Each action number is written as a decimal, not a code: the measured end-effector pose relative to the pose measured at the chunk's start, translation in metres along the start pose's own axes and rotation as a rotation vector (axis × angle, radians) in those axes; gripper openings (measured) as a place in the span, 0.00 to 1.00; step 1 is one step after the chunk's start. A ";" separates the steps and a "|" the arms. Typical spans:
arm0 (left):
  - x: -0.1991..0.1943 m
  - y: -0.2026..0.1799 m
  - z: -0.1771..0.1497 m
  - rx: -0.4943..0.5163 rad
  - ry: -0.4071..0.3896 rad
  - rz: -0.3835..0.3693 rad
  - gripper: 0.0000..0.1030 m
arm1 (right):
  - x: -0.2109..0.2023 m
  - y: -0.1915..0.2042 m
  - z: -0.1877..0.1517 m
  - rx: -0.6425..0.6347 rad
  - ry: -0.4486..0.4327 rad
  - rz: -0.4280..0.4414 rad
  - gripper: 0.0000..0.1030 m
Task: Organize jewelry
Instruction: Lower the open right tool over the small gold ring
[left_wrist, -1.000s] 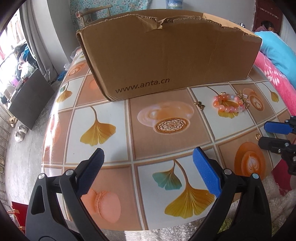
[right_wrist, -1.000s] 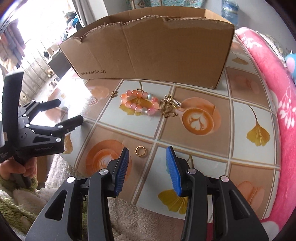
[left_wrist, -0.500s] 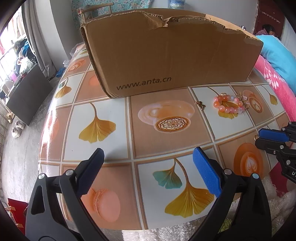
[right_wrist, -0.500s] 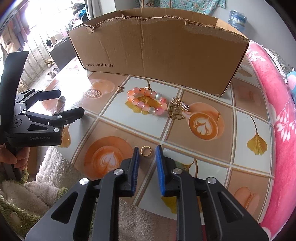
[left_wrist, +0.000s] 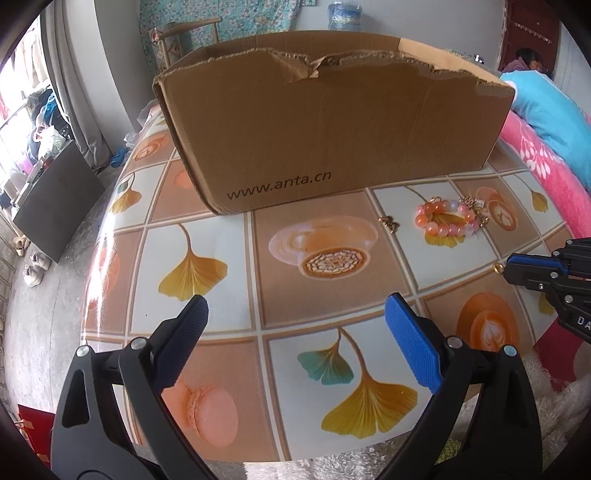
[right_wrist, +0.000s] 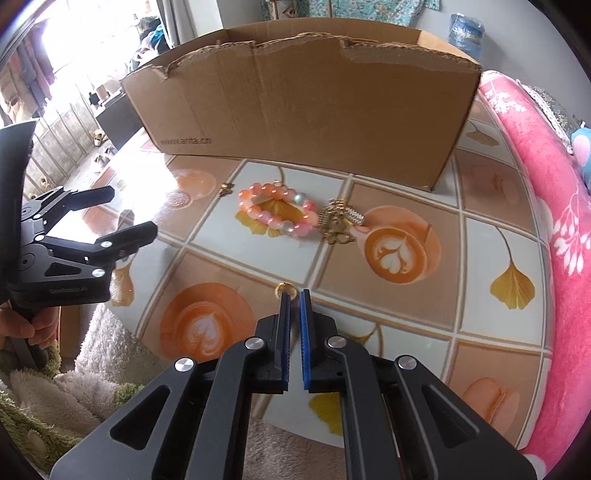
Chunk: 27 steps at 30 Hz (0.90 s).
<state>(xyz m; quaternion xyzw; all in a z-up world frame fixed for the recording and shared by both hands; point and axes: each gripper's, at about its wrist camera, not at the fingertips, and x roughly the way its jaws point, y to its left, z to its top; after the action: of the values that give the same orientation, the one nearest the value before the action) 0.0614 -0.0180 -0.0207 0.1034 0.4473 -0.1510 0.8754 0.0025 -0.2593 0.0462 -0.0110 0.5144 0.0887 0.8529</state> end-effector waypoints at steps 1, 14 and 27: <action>0.000 -0.001 0.002 0.001 -0.006 -0.005 0.90 | 0.001 -0.002 0.000 0.009 -0.001 -0.006 0.05; -0.011 -0.042 0.027 0.120 -0.114 -0.136 0.79 | 0.008 -0.001 0.004 -0.006 -0.027 0.110 0.14; 0.010 -0.100 0.043 0.320 -0.073 -0.241 0.50 | 0.003 -0.022 0.006 0.027 -0.059 0.050 0.14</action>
<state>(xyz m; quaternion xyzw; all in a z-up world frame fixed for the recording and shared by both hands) 0.0634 -0.1263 -0.0081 0.1811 0.3947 -0.3276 0.8391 0.0129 -0.2801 0.0448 0.0160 0.4903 0.1035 0.8653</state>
